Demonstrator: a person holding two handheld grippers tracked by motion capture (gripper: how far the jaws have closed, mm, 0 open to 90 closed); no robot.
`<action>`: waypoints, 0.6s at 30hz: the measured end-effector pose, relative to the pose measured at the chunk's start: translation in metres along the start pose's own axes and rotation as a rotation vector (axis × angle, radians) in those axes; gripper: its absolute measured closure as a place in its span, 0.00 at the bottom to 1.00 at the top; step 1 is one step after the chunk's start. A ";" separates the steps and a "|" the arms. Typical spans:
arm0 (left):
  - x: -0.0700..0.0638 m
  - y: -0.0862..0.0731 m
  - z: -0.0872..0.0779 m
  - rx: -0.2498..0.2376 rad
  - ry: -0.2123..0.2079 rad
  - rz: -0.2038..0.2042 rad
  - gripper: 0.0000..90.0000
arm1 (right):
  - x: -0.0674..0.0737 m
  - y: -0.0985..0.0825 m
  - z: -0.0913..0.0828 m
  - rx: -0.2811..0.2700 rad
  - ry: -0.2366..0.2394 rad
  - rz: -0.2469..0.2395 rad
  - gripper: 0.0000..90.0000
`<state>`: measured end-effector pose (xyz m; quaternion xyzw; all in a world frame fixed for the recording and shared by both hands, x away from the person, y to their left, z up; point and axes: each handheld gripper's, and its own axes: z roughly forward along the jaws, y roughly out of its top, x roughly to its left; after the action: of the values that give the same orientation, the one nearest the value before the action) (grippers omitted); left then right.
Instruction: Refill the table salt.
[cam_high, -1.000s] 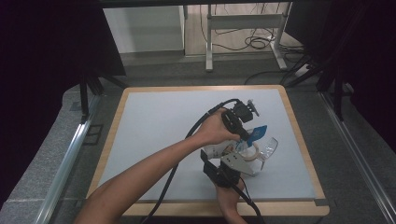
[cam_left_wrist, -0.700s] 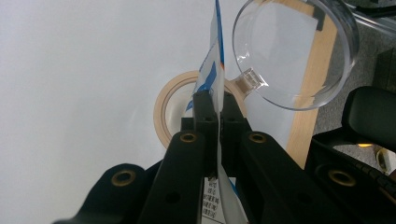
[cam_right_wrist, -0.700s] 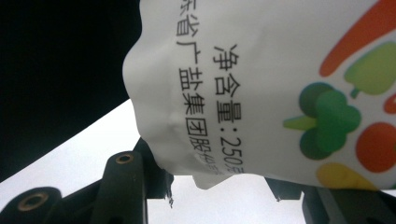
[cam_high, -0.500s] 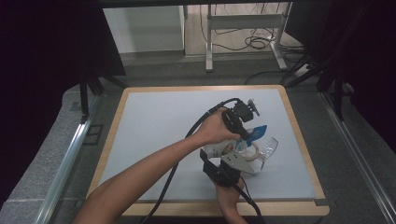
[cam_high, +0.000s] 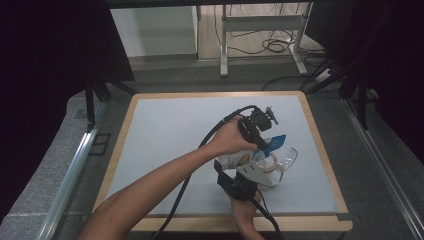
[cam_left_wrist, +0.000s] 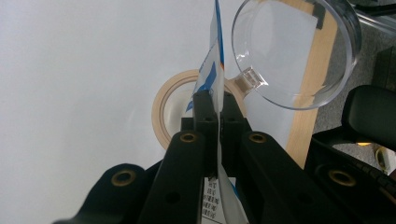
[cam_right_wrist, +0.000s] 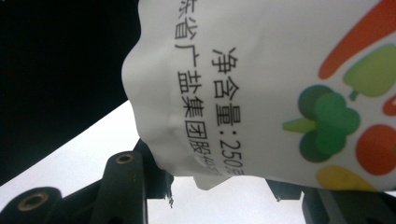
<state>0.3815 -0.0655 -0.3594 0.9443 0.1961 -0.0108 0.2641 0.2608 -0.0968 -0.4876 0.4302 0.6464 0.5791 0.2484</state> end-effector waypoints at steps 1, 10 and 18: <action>0.000 0.000 0.000 0.000 0.001 0.000 1.00 | 0.000 0.000 0.000 0.000 0.000 0.000 0.57; -0.001 -0.004 -0.001 0.000 0.000 -0.002 1.00 | 0.002 -0.001 -0.001 0.002 0.004 -0.009 0.57; 0.000 -0.005 -0.001 0.002 -0.002 -0.003 1.00 | 0.004 -0.002 0.000 0.003 0.007 -0.011 0.57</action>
<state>0.3789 -0.0608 -0.3611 0.9442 0.1975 -0.0122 0.2632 0.2585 -0.0930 -0.4891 0.4250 0.6507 0.5780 0.2488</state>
